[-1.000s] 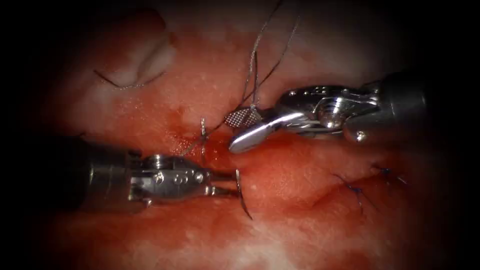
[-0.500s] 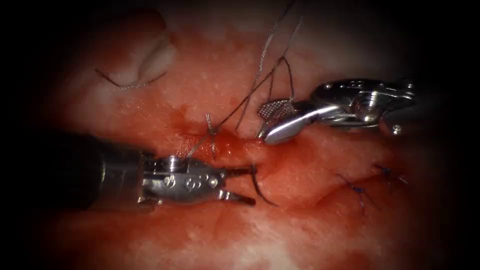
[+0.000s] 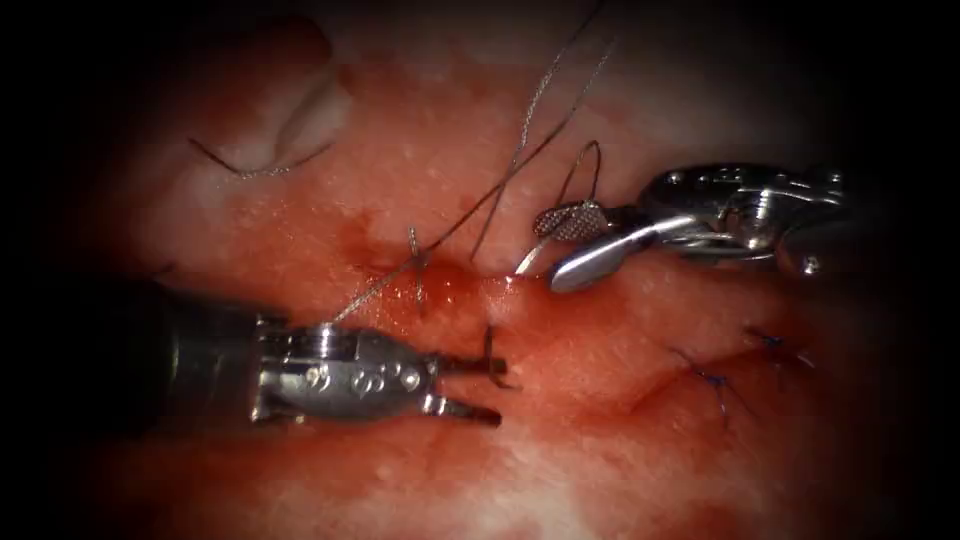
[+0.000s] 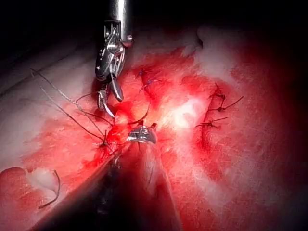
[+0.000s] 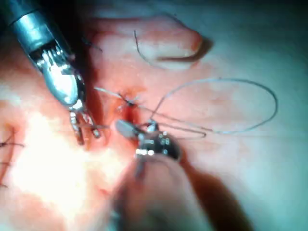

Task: Wound Closure
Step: Insert the needle through the bottom half of the cut.

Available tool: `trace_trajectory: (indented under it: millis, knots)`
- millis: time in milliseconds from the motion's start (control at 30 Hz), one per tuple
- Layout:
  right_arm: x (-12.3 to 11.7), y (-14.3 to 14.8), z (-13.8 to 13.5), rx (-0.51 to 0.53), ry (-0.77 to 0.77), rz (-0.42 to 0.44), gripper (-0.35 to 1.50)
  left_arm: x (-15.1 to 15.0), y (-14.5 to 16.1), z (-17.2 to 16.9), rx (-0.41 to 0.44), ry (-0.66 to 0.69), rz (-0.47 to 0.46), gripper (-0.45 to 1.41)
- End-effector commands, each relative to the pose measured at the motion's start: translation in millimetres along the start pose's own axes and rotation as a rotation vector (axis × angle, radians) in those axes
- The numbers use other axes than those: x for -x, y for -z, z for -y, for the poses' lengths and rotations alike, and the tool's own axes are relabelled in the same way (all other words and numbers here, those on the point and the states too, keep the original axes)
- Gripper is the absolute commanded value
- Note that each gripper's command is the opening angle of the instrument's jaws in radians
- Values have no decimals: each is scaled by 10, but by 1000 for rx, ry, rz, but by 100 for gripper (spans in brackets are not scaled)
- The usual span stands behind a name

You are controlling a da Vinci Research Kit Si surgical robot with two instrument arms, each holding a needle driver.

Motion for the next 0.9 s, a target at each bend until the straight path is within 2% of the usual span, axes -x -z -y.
trace_trajectory:
  millis: [33, 133, 600, 800, 900]
  knots:
    - [2, -9, -3, -2, 28, 13, 96, 1, -8, -2, 8, -2, 5, 37]
    - [1, -9, -3, 1, 62, 28, 101, 2, -4, -8, 34, -7, 22, 37]
    - [13, -2, 3, -10, 93, 87, 101, 12, 40, -17, 96, 4, 108, 37]
    - [13, 11, 0, 40, 130, 110, 101, 16, 47, -19, 105, 9, 128, 37]
    - [11, 15, -2, 75, 131, 106, 110, 16, 48, -20, 107, 8, 133, 37]
